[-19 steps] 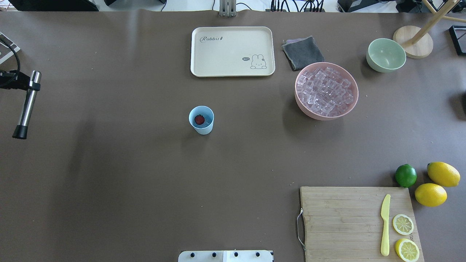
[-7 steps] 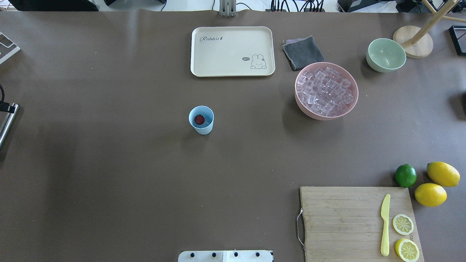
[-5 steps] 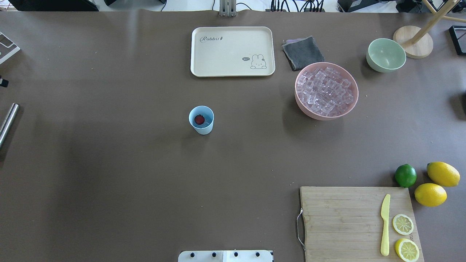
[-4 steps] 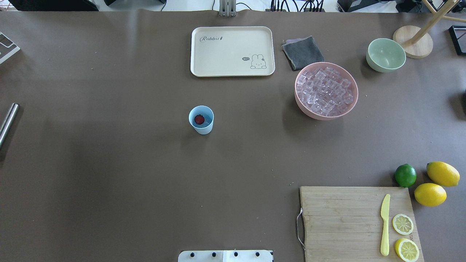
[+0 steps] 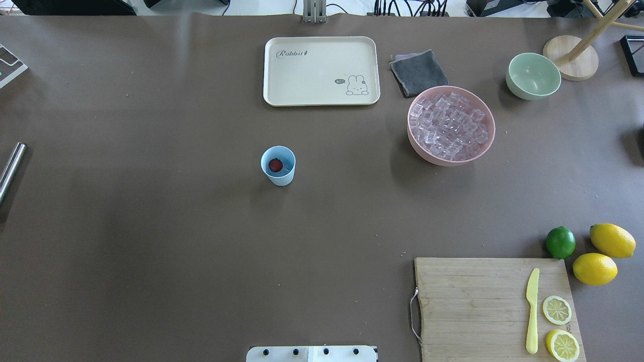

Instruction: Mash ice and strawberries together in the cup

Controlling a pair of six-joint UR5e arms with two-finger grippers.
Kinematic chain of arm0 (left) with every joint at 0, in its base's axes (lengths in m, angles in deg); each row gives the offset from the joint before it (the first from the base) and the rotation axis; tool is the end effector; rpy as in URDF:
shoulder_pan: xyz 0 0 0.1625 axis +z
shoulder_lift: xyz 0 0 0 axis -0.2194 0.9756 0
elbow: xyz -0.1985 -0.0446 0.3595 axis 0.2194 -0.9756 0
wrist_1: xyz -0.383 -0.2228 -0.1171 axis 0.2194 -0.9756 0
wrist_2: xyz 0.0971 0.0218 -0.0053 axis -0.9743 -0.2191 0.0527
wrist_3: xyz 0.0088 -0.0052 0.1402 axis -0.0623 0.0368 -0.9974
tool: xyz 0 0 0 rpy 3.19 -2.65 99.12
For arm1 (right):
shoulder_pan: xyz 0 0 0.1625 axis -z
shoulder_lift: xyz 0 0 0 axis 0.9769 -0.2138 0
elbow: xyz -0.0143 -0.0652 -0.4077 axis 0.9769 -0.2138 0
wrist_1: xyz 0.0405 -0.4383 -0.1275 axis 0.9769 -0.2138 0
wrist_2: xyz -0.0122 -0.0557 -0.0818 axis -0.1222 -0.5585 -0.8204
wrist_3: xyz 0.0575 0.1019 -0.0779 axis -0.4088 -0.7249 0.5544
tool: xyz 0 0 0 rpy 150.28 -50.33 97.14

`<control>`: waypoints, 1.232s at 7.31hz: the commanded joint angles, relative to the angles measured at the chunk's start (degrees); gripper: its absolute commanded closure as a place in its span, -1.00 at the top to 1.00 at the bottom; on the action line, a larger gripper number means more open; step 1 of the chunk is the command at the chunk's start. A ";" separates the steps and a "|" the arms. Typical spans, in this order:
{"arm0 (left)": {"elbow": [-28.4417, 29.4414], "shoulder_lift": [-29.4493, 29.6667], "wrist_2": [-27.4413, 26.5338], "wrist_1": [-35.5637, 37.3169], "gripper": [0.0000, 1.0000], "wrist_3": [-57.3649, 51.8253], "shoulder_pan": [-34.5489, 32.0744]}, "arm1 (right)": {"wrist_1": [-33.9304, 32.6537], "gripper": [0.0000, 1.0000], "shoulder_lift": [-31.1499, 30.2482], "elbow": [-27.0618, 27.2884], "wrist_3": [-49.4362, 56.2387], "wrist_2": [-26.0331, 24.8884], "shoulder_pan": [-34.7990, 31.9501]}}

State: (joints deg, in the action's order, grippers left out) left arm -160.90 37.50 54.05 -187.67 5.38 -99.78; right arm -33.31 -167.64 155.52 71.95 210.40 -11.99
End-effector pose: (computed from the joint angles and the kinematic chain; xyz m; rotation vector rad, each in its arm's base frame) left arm 0.0078 -0.6257 0.5778 0.3813 0.9162 0.1325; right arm 0.0310 -0.5743 0.6204 0.1217 -0.7825 0.0171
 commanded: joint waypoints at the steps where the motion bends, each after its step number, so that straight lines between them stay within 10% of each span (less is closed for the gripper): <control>1: -0.16 -1.04 0.64 0.86 0.99 -0.88 -1.75 | 4.45 1.00 -3.39 0.93 0.09 0.19 -0.26; 9: -2.79 -4.39 -5.10 9.83 0.99 -3.87 -3.78 | -0.26 1.00 1.07 -0.83 -0.70 -0.51 -0.18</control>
State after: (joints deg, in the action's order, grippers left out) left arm -163.15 33.43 53.06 -177.99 1.54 -103.63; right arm -33.28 -166.92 154.77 71.25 210.13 -12.17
